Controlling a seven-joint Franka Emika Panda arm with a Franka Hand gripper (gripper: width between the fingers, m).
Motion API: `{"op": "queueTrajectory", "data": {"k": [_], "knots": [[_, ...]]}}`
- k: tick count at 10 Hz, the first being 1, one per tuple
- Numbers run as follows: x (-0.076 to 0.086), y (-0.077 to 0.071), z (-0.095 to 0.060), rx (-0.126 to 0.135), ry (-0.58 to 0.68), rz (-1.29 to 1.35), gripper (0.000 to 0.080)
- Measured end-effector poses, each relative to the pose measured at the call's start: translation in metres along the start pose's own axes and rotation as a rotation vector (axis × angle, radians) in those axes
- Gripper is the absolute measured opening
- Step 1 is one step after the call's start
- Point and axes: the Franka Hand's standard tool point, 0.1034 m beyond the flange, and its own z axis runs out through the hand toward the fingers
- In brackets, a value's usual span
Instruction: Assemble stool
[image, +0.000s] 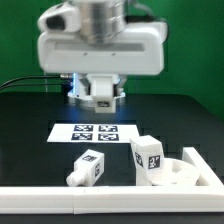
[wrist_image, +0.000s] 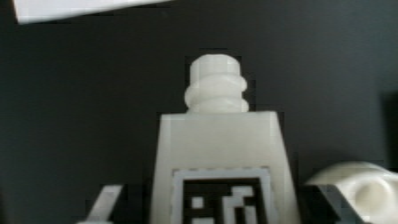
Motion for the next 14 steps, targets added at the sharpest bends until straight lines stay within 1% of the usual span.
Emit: {"op": "queueTrajectory", "data": {"k": [1, 2, 3, 4, 5, 6, 7, 8, 9, 10, 11, 12, 13, 14], "knots": [[0.001, 0.002, 0.004, 0.002, 0.073, 0.000, 0.0330], [-0.001, 0.003, 0.006, 0.004, 0.105, 0.000, 0.0331], [0.006, 0.002, 0.004, 0.005, 0.189, -0.003, 0.0331], [0.006, 0.002, 0.005, 0.005, 0.270, -0.008, 0.0331], [0.005, 0.000, 0.007, 0.003, 0.324, -0.013, 0.0331], [0.010, -0.023, 0.004, 0.006, 0.403, -0.022, 0.0331], [0.016, -0.044, 0.001, 0.020, 0.502, -0.041, 0.0331], [0.019, -0.060, 0.002, 0.035, 0.566, -0.040, 0.0331], [0.020, -0.065, 0.001, 0.063, 0.628, 0.028, 0.0331], [0.020, -0.063, 0.002, 0.056, 0.674, 0.011, 0.0331], [0.021, -0.062, 0.002, 0.054, 0.743, 0.016, 0.0331], [0.020, -0.062, 0.008, 0.048, 0.715, 0.013, 0.0331], [0.020, -0.067, 0.008, 0.054, 0.720, 0.023, 0.0331], [0.016, -0.087, 0.019, 0.051, 0.712, 0.009, 0.0331]]}}
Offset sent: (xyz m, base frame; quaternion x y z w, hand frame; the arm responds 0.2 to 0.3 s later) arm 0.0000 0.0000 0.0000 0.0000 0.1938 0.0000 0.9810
